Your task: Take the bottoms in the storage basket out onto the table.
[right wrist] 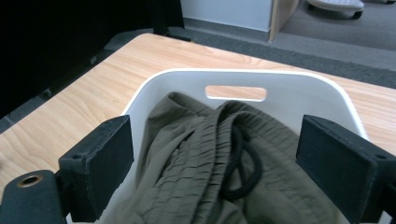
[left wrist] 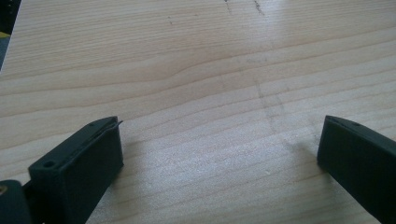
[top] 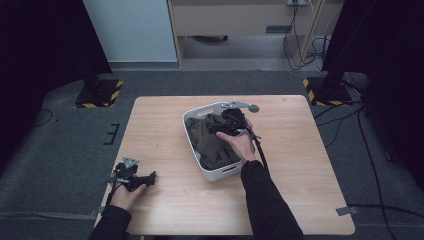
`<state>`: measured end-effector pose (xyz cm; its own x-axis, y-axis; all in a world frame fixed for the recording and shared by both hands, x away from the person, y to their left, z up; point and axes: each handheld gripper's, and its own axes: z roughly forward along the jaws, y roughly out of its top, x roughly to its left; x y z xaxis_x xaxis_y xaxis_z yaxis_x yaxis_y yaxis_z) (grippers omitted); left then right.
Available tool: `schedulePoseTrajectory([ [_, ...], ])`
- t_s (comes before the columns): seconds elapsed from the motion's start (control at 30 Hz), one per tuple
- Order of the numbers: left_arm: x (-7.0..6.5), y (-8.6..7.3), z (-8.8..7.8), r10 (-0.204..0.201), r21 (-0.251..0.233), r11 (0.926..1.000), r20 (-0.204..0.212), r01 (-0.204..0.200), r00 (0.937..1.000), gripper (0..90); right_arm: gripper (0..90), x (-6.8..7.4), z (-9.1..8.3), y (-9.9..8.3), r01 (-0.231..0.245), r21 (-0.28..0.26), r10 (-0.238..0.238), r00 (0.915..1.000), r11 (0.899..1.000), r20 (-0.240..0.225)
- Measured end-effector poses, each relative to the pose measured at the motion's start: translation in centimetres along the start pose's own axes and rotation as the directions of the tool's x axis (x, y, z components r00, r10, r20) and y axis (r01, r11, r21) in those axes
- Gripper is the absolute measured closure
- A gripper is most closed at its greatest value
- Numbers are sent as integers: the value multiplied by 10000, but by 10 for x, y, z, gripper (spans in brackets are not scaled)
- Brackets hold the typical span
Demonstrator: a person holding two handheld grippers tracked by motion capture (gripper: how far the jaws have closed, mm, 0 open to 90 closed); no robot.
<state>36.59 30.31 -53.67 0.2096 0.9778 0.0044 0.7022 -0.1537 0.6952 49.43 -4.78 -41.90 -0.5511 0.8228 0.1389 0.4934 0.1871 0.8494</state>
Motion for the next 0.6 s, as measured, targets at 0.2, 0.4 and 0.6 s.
schedulePoseTrajectory([
  [0.2,0,0,0,1,1,10000,0,-1,10000,0,120,3,12,-5,44,536,-40,10000,9986,-89],
  [0.4,0,0,0,0,0,10000,0,0,10000,0,115,3,20,-10,36,905,-27,9999,9959,-101],
  [0.6,0,0,0,2,2,10000,0,-2,10000,0,99,1,29,-16,-47,1465,44,10000,9892,24],
])
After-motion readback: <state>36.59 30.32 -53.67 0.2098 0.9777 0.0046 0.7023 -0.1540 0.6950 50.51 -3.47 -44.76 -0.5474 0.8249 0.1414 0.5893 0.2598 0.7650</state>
